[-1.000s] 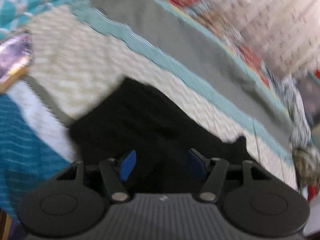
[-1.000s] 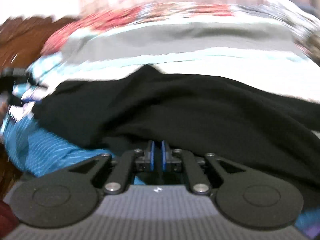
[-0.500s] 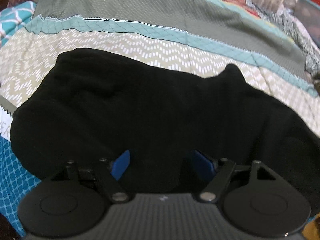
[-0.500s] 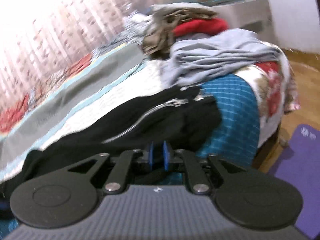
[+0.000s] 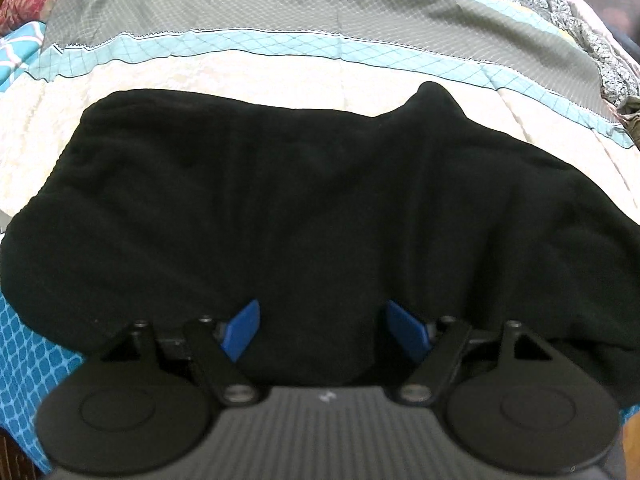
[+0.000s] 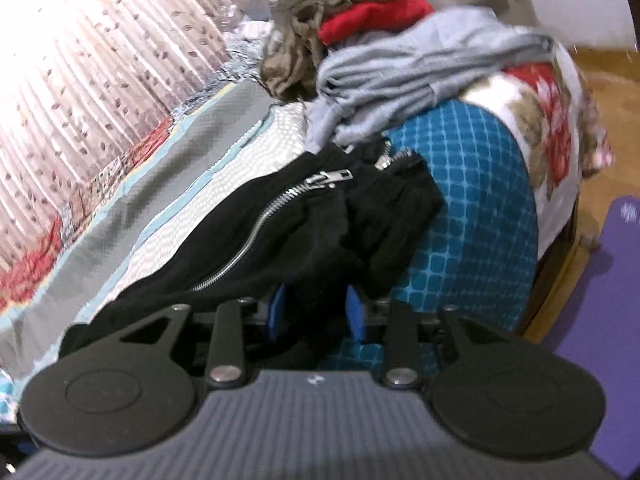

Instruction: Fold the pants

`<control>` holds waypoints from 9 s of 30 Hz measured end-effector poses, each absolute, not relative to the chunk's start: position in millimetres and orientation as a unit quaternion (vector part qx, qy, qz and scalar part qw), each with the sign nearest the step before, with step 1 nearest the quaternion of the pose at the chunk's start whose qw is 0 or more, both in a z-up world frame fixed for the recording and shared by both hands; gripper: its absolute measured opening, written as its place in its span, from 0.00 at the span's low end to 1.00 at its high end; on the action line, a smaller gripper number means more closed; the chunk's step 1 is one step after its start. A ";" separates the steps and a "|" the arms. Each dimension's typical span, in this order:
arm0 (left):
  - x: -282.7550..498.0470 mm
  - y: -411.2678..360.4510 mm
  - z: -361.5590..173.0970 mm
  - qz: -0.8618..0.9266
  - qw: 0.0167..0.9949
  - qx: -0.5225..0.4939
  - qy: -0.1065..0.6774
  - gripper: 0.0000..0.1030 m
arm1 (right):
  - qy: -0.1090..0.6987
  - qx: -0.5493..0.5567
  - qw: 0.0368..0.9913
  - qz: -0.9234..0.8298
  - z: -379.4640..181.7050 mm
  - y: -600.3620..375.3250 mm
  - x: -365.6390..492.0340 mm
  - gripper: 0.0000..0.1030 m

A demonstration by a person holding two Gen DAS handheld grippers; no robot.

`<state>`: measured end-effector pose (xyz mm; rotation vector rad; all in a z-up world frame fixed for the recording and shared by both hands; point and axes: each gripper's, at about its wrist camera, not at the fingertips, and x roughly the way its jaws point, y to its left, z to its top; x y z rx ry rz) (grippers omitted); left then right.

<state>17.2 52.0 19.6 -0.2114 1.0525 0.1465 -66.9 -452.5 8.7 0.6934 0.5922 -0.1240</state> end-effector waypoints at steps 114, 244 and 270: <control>33.9 -83.8 16.3 -0.148 0.862 0.029 0.484 0.48 | 0.255 0.458 0.847 -0.090 -8.7 -563.9 -81.3 0.39; -74.8 213.5 33.8 0.085 0.871 -0.342 0.342 0.65 | 0.417 0.224 0.872 0.122 33.2 -271.7 22.2 0.07; -116.7 245.7 18.2 0.083 0.879 -0.339 0.324 0.77 | 0.422 0.077 0.902 0.056 47.2 -233.9 18.9 0.07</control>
